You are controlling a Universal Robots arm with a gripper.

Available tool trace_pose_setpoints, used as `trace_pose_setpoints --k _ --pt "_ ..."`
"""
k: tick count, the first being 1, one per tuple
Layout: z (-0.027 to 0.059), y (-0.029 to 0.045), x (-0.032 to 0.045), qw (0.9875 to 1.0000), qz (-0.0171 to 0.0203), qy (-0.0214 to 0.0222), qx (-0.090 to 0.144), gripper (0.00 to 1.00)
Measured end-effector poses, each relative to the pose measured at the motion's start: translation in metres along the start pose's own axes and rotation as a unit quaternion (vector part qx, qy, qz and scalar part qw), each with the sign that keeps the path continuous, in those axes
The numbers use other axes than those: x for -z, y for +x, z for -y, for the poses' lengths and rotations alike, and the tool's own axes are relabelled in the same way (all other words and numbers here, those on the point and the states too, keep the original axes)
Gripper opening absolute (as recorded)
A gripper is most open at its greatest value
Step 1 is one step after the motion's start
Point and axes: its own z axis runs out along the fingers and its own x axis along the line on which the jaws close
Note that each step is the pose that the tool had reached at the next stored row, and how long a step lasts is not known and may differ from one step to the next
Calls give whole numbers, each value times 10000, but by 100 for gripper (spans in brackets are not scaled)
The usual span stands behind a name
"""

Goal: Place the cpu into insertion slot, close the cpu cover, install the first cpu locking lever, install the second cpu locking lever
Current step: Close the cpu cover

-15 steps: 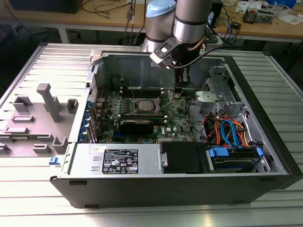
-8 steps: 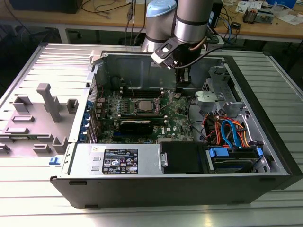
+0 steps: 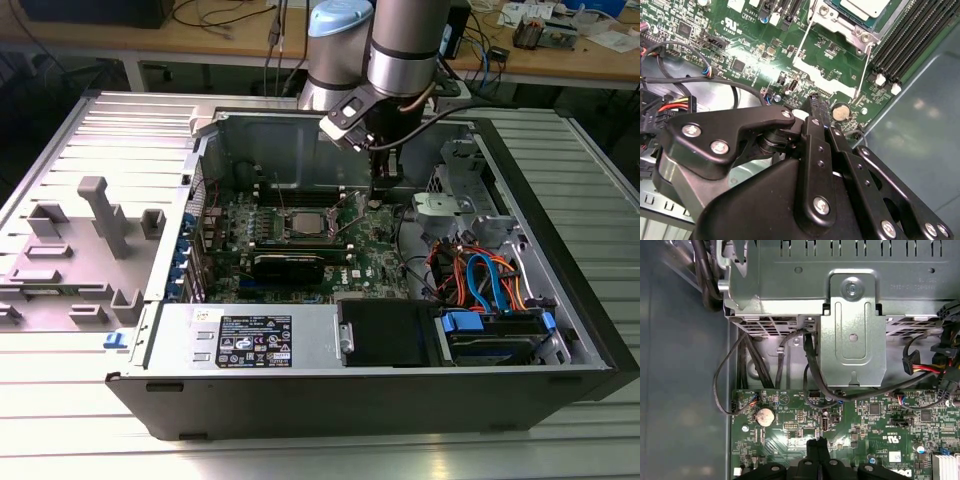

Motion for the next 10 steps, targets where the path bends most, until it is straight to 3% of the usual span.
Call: trace_pose_setpoints --k 4,8,10 --pt "0 0 -25 10000 -2 22 25 11" --pt "2 1 -127 9998 -8 28 172 11" --pt "9 1 -142 9998 -9 29 188 11"
